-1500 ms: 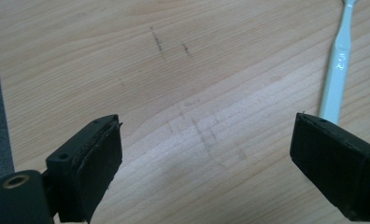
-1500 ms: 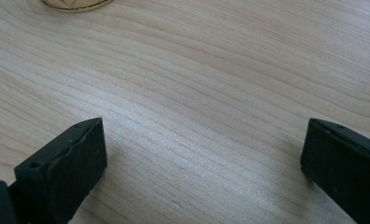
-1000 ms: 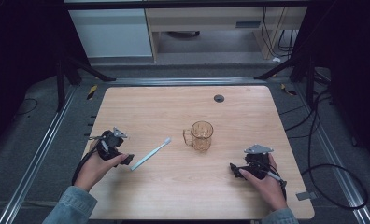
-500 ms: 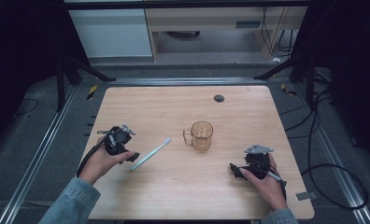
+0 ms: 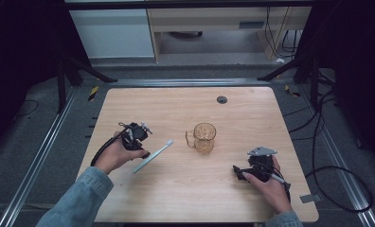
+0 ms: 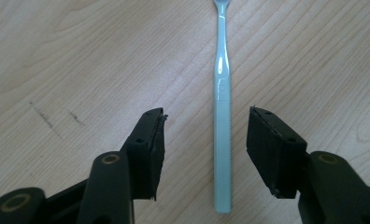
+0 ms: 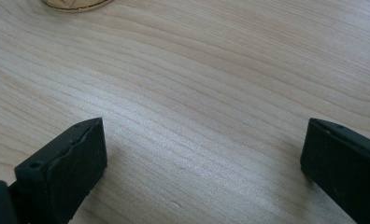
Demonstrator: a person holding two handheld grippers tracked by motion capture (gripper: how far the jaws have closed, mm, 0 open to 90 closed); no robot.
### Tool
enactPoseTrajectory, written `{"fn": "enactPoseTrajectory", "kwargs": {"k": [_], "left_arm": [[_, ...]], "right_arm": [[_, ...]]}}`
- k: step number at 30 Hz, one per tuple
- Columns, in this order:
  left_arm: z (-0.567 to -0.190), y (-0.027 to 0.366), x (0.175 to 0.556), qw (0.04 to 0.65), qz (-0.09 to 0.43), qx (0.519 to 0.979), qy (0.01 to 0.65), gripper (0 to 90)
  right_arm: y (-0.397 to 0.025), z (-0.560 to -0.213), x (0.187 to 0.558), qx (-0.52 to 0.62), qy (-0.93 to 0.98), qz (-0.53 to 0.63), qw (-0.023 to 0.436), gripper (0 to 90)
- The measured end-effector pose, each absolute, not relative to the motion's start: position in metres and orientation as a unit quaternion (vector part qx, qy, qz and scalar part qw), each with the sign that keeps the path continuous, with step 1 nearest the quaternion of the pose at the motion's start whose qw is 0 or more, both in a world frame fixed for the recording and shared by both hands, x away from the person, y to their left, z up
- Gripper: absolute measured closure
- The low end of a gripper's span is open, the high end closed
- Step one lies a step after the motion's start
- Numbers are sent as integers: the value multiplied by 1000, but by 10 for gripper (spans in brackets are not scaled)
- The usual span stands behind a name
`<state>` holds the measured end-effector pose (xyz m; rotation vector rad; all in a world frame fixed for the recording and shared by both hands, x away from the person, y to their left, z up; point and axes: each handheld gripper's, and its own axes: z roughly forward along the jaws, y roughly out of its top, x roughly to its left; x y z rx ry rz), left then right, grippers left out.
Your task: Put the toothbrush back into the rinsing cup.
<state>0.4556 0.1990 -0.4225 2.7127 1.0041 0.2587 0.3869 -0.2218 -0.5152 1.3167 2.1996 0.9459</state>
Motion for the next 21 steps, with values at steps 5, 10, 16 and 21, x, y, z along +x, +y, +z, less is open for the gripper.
{"fn": "enactPoseTrajectory", "kwargs": {"k": [5,10,16,21], "left_arm": [[-429,188,464,101,67,932,340,524],[-437,179,473,83,53,936,338,559],[-447,171,484,72,39,936,343,589],[-451,168,486,69,36,936,342,580]], "right_arm": [[-222,-515,387,470,789,339,204,9],[-222,-515,387,471,789,340,202,8],[-223,-515,387,469,790,339,203,9],[-223,-515,387,468,790,339,203,9]]}}
